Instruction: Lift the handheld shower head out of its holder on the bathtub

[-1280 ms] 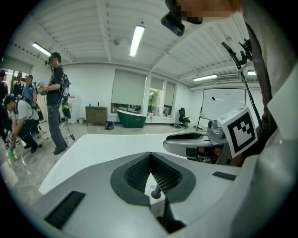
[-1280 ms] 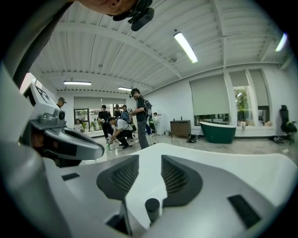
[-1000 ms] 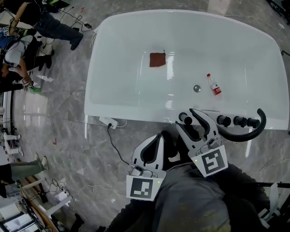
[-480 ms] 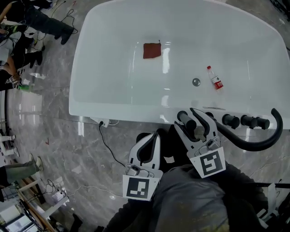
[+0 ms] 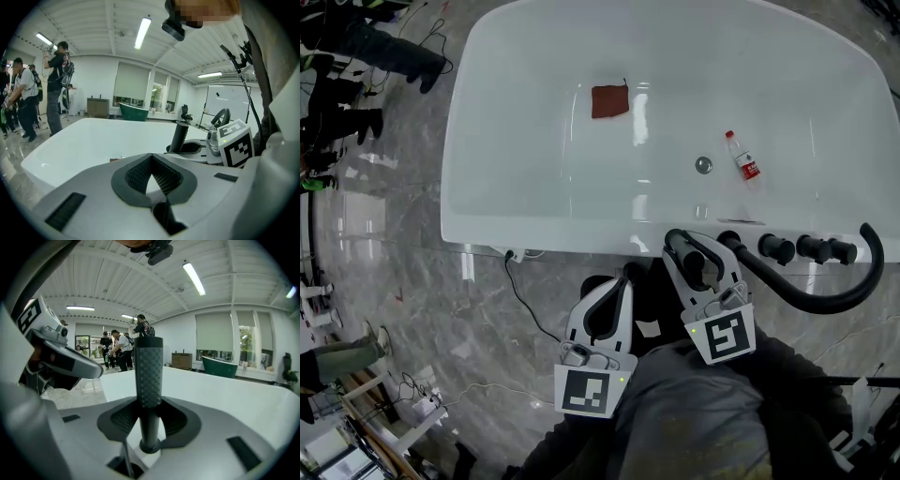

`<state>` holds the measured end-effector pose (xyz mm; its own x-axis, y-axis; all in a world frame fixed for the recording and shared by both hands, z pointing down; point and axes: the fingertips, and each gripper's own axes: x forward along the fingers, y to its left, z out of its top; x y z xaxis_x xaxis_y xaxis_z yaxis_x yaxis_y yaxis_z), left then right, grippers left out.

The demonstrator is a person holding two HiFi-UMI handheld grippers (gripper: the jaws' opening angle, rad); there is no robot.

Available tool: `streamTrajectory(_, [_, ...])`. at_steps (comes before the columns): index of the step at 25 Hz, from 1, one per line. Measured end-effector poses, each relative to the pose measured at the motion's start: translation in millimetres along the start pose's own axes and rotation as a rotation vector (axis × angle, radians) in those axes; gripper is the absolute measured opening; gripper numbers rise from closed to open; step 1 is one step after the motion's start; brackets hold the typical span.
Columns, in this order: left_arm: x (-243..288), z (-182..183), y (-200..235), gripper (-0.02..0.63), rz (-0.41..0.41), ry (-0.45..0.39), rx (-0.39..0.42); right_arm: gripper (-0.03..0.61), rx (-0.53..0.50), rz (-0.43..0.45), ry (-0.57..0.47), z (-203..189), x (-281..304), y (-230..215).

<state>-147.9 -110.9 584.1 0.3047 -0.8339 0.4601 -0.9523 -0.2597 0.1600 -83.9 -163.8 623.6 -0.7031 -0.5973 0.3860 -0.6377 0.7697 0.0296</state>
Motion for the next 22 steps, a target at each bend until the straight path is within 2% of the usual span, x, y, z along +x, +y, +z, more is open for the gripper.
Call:
streamTrajectory(11, [-5.6,9.6,2.2,0.002,0.007,0.003,-0.001,0.141,-0.024,-0.011,0.015,3.5,-1.8,0.7])
streamTrajectory(15, [-14.0,27.4,1.0,0.002,0.005,-0.002,0.003,0.141,-0.007,-0.016,-0.015,30.5,-8.7,-0.7])
streamTrajectory(22, [-37.6,84.6,-5.3,0.002,-0.006,-0.034,0.031,0.141,-0.007,-0.018,-0.035,82.7,-25.8,-1.5])
